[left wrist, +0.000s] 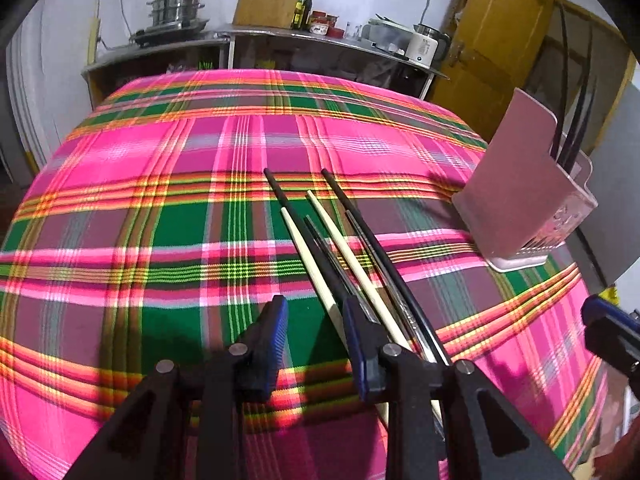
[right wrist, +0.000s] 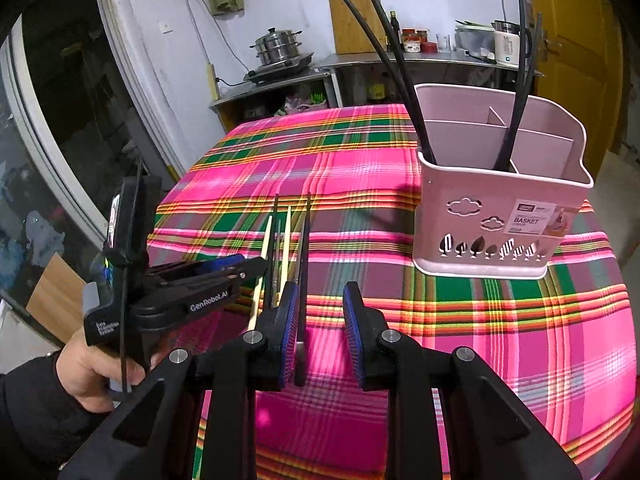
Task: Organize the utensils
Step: 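Grasp a wooden chopstick with the left tool while the right tool grasps another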
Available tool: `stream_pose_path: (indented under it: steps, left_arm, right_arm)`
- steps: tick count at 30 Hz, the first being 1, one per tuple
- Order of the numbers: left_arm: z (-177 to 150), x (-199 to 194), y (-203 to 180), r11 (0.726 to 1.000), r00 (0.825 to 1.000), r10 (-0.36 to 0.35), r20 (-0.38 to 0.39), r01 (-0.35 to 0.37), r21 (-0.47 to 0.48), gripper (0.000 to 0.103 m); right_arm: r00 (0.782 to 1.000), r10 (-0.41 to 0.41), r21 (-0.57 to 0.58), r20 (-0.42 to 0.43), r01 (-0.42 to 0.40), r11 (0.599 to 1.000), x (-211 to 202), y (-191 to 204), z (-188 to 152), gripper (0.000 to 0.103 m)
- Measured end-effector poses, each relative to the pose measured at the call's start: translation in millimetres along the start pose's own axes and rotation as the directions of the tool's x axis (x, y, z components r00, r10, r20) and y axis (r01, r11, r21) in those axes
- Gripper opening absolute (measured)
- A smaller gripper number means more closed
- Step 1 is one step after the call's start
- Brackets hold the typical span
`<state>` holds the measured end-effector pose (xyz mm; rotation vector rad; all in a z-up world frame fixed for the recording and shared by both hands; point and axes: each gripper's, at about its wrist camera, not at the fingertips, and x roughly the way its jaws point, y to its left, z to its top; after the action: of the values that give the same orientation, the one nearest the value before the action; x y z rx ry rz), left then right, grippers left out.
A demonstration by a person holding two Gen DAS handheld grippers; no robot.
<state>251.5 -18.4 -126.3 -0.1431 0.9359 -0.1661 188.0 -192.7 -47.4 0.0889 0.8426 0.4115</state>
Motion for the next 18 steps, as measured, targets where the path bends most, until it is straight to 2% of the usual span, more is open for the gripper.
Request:
stream_pose_path:
  steps: [3, 6, 8, 11, 14, 16, 18]
  left_arm:
    - [-1.2, -0.2, -1.2, 1.0, 1.0, 0.011, 0.008, -0.012, 0.014, 0.026]
    - [-1.1, 0.1, 2.9, 0.997, 0.998, 0.07, 0.003, -0.07, 0.023, 0.001]
    - [0.4, -2.0, 13.0, 0.999, 0.999, 0.033, -0.006, -0.033, -0.001, 0.001]
    - [1.0, -6.3, 23.1, 1.0, 1.0, 0.021, -0.016, -0.022, -0.008, 0.001]
    - [3.0, -10.2, 30.3, 0.996, 0.998, -0.06, -0.021, 0.059, -0.066, 0.001]
    - [3.7, -10.4, 29.1, 0.994, 0.997, -0.079, -0.015, 0.077, -0.076, 0.016]
    - [5.0, -8.0, 21.9, 0.995, 0.997, -0.077, -0.013, 0.076, -0.06, 0.026]
  right_arm:
    - [1.0, 0.002, 0.001, 0.001, -0.002, 1.0, 1.4, -0.1, 0.2, 0.024]
    - [1.0, 0.004, -0.001, -0.002, -0.004, 1.0, 4.0, 0.7, 0.6, 0.024]
    - [1.0, 0.006, -0.005, -0.003, -0.006, 1.0, 6.6, 2.7, 1.4, 0.024]
    - [1.0, 0.016, -0.014, -0.007, -0.016, 1.0, 14.1, 7.3, 3.1, 0.024]
    - [1.0, 0.025, -0.024, -0.015, -0.025, 0.999, 22.7, 11.7, 4.6, 0.024]
    - [0.999, 0.031, -0.023, -0.018, -0.031, 0.999, 25.6, 12.5, 4.4, 0.024]
    - [0.999, 0.034, -0.024, -0.023, -0.035, 0.999, 27.5, 13.6, 3.4, 0.024]
